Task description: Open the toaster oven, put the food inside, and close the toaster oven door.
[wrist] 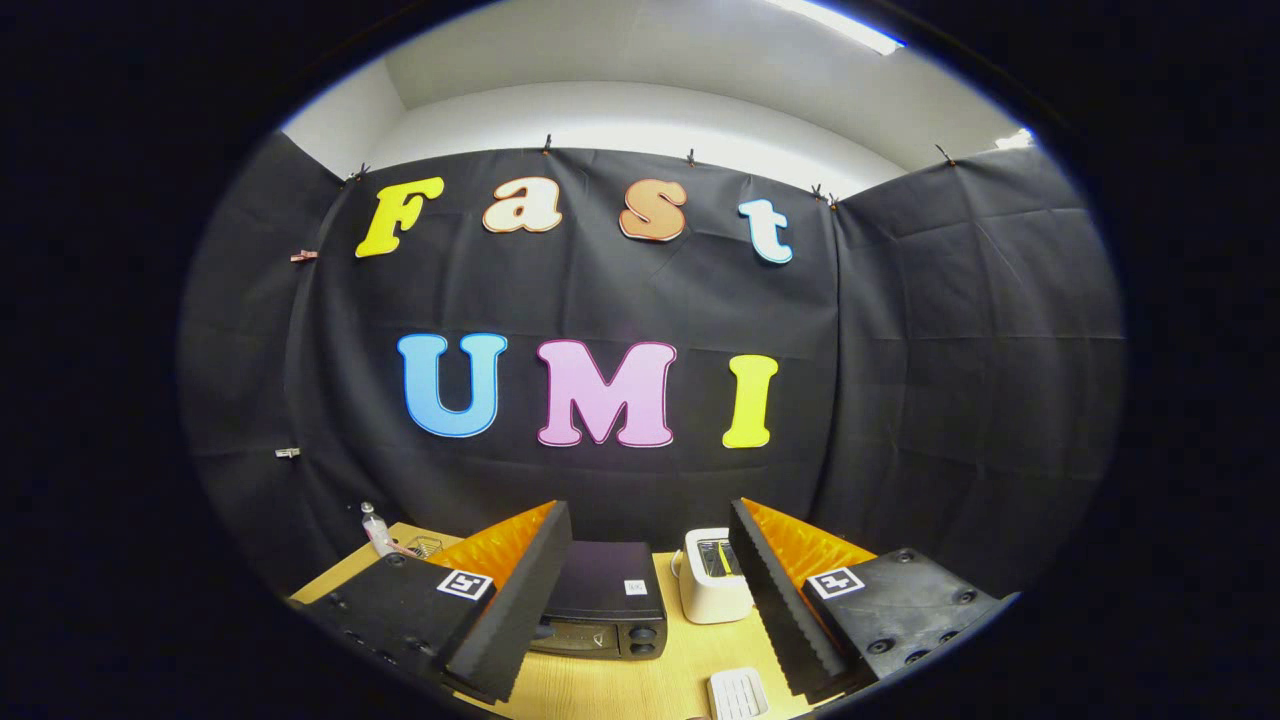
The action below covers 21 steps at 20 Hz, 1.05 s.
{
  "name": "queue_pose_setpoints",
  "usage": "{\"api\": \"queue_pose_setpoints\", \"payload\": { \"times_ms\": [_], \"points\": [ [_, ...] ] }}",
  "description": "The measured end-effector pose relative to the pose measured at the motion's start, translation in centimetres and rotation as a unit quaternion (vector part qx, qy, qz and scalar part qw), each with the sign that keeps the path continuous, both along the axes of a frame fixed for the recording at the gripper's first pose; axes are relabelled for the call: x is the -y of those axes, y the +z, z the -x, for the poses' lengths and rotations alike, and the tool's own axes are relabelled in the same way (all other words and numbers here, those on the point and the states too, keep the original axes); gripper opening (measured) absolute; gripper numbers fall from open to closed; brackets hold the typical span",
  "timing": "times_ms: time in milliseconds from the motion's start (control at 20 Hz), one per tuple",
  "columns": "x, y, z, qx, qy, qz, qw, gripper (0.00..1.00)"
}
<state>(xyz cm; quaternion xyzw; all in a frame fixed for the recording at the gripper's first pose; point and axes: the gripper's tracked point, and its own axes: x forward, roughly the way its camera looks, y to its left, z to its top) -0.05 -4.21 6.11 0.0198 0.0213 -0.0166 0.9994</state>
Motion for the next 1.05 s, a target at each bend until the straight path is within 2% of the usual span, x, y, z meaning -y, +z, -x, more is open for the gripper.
{"api": "queue_pose_setpoints", "payload": {
  "times_ms": [1050],
  "points": [
    [-0.22,-0.28,-0.50,-0.009,0.014,0.000,1.000,0.98]
  ]
}}
